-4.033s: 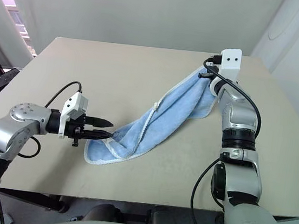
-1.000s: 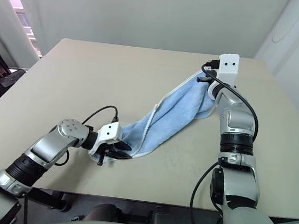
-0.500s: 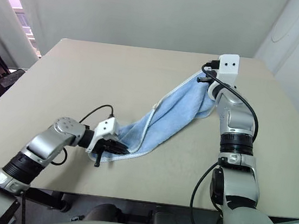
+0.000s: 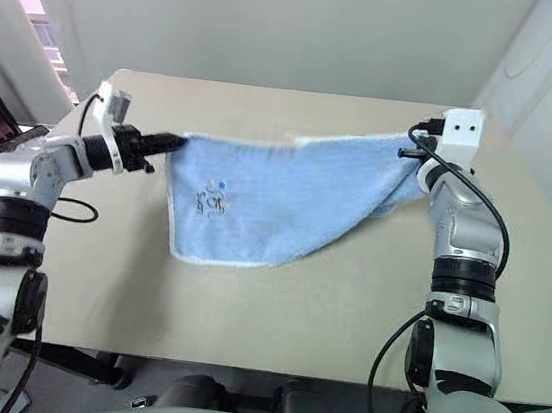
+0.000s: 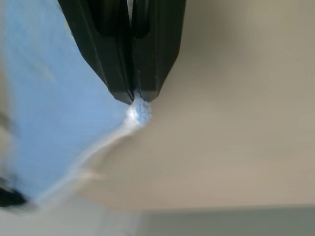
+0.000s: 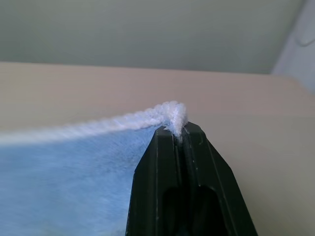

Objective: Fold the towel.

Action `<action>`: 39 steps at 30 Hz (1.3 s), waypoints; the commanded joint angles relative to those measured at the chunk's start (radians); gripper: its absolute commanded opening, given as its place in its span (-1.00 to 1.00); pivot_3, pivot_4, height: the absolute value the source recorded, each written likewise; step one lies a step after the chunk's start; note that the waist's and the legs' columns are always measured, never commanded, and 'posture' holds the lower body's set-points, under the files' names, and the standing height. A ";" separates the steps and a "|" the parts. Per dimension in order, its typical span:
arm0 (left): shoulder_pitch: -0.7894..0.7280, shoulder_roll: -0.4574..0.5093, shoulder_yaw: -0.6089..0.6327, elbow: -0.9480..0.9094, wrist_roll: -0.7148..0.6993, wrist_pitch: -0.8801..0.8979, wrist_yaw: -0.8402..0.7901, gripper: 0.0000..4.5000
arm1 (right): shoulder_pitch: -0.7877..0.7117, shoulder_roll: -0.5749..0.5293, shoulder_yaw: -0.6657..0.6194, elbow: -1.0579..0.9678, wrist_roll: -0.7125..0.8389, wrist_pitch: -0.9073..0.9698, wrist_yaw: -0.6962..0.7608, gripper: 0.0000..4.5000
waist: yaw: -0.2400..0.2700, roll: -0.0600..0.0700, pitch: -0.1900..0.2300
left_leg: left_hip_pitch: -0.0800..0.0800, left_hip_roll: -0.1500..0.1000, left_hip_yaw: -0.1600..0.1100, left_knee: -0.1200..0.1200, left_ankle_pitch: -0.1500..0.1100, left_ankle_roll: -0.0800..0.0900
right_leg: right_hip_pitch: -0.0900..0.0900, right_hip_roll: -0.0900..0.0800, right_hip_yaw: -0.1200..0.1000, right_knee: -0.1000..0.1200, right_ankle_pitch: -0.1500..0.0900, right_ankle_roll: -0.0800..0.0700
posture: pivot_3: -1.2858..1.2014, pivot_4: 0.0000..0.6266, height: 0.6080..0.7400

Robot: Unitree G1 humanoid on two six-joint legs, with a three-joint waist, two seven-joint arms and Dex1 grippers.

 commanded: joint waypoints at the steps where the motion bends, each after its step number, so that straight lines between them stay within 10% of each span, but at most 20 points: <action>1: -0.137 -0.020 0.034 0.207 0.059 -0.189 0.092 -0.99 | -0.039 -0.032 -0.042 0.031 0.009 -0.055 -0.004 -1.00 | 0.000 0.000 0.000 | 0.000 0.000 0.000 0.000 0.000 0.000 | 0.000 0.000 0.000 0.000 0.000 0.000 | 0.03 -1.00 0.76; 12: -0.423 -0.118 0.083 0.600 0.167 -0.547 0.415 -0.99 | -0.258 0.002 -0.087 0.382 0.075 -0.279 0.046 -1.00 | -0.015 0.000 0.000 | -0.006 0.000 0.002 -0.001 0.001 -0.002 | -0.008 0.000 0.001 0.002 0.000 0.000 | 0.03 -1.00 0.76; 21: -0.486 -0.087 0.127 0.632 0.219 -0.608 0.506 -0.99 | -0.379 -0.036 -0.084 0.551 0.128 -0.381 0.397 -1.00 | -0.025 0.000 0.000 | -0.007 -0.001 0.002 -0.001 0.001 -0.002 | -0.009 0.000 0.001 0.002 0.000 0.000 | 0.03 -1.00 0.76; 29: -0.340 -0.037 0.115 0.592 0.216 -0.631 0.093 -0.99 | -0.006 -0.069 -0.046 0.101 0.251 -0.233 0.761 -1.00 | -0.025 -0.001 0.000 | -0.007 -0.001 0.002 -0.001 0.004 -0.008 | -0.008 -0.001 0.000 0.002 0.000 0.000 | 0.03 -1.00 0.76; 39: 0.014 0.106 0.097 0.299 0.162 -0.489 -0.358 -0.99 | 0.529 -0.058 -0.137 -0.499 0.488 0.006 0.723 -1.00 | -0.028 -0.002 0.000 | 0.000 0.000 0.001 0.003 0.004 -0.007 | -0.008 -0.001 0.001 0.016 -0.001 -0.002 | 0.03 -1.00 0.76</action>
